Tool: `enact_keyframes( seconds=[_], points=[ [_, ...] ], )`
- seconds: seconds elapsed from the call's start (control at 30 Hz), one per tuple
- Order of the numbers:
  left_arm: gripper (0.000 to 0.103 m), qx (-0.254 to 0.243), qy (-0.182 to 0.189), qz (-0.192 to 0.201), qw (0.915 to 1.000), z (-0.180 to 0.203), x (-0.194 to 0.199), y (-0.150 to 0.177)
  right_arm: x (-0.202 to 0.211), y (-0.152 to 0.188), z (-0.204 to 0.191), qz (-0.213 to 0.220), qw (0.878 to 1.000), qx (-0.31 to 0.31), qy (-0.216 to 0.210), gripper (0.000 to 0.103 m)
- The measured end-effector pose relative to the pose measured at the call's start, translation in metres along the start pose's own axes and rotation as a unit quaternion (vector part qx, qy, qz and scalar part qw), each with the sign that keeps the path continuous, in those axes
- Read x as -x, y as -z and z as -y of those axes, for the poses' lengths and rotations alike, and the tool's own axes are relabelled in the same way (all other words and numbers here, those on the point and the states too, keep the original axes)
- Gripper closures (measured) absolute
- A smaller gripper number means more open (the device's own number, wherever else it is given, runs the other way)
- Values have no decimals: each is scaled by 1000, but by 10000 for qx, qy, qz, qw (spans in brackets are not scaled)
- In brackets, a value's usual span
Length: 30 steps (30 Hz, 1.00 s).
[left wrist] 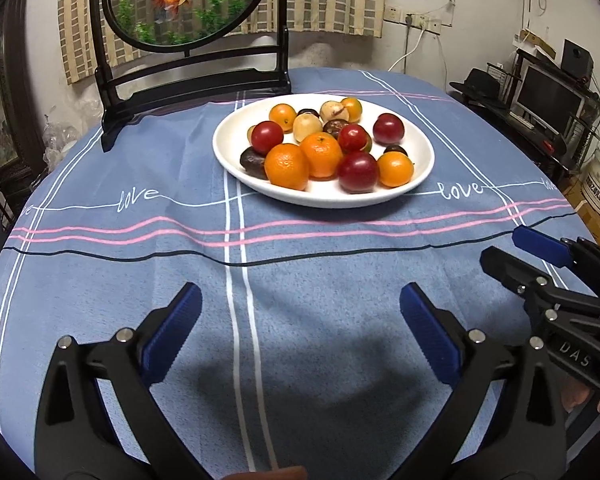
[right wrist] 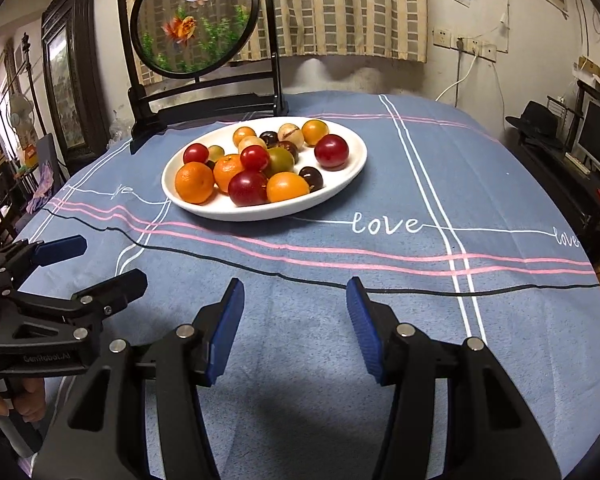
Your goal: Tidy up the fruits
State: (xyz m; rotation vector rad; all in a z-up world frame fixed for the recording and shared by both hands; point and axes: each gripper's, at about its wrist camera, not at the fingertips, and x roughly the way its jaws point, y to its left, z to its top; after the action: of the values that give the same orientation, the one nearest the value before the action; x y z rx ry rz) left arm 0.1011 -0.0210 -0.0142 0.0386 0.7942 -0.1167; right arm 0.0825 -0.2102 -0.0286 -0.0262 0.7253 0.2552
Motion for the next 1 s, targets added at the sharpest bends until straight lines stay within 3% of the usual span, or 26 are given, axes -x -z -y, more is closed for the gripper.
enact_keyframes(
  seconds=[1.0],
  points=[
    [2, 125, -108, -71, 9998, -2, 0, 4, -1, 3, 0, -32, 10000, 4, 73, 49]
  ],
)
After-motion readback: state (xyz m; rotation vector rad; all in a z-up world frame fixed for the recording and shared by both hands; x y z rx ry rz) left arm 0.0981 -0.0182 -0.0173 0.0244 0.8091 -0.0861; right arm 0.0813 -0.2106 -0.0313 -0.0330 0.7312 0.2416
